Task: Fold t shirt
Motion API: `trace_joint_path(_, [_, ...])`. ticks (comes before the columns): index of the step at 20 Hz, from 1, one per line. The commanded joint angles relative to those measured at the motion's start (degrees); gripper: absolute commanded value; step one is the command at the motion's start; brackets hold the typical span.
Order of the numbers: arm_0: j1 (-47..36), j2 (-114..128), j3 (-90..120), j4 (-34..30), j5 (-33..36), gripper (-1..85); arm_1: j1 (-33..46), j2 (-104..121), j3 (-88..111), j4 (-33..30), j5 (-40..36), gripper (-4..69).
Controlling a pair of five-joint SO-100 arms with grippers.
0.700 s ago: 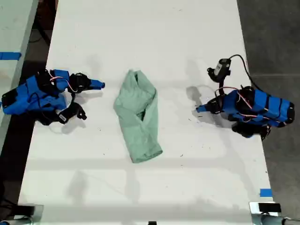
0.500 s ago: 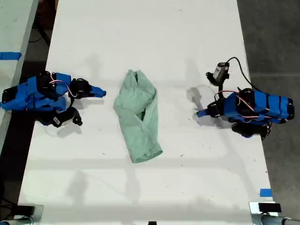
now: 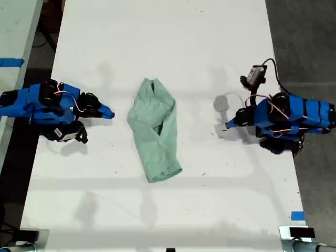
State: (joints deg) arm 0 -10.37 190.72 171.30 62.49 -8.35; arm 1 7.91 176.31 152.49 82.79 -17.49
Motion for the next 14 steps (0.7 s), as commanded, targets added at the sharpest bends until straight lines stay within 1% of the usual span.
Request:
trace_joint_path(1, [6.7,-25.5,-21.3,1.1,-7.6,-0.3,-5.5,-28.2,-24.1,0.3,3.3,0.7])
trace_joint_path(3, [12.4,-47.9,-40.6,4.3,-11.8,0.6,-8.6,-41.0,-35.5,1.1,4.7,0.3])
trace_joint_path(4, [14.9,-60.7,-52.8,6.9,-12.2,4.3,-10.3,-46.9,-40.6,1.1,5.0,1.0])
trace_joint_path(5, [17.1,-73.9,-66.4,10.9,-12.3,12.4,-11.9,-52.7,-46.0,1.0,5.0,1.7])
trace_joint_path(6, [18.8,-86.2,-80.2,14.9,-11.1,23.4,-13.4,-58.6,-51.7,1.0,4.5,7.2])
trace_joint_path(7, [20.4,-96.8,-92.5,16.9,-9.5,25.3,-14.7,-64.2,-57.4,1.1,3.9,15.0])
trace_joint_path(8, [21.9,-105.1,-102.0,16.6,-8.3,23.2,-15.7,-69.5,-62.5,1.1,2.7,21.2])
trace_joint_path(9, [23.3,-112.1,-109.2,16.4,-8.3,22.2,-16.5,-74.1,-67.0,1.5,2.2,23.2])
trace_joint_path(10, [24.4,-116.6,-113.1,15.7,-9.3,21.7,-17.0,-77.7,-70.8,2.1,2.0,22.6])
trace_joint_path(12, [26.6,-120.7,-113.5,13.0,-13.2,21.3,-17.8,-82.6,-75.8,2.6,1.7,21.1])
trace_joint_path(14, [27.8,-124.5,-113.2,12.9,-16.1,20.9,-18.0,-84.9,-78.2,3.0,1.4,20.8])
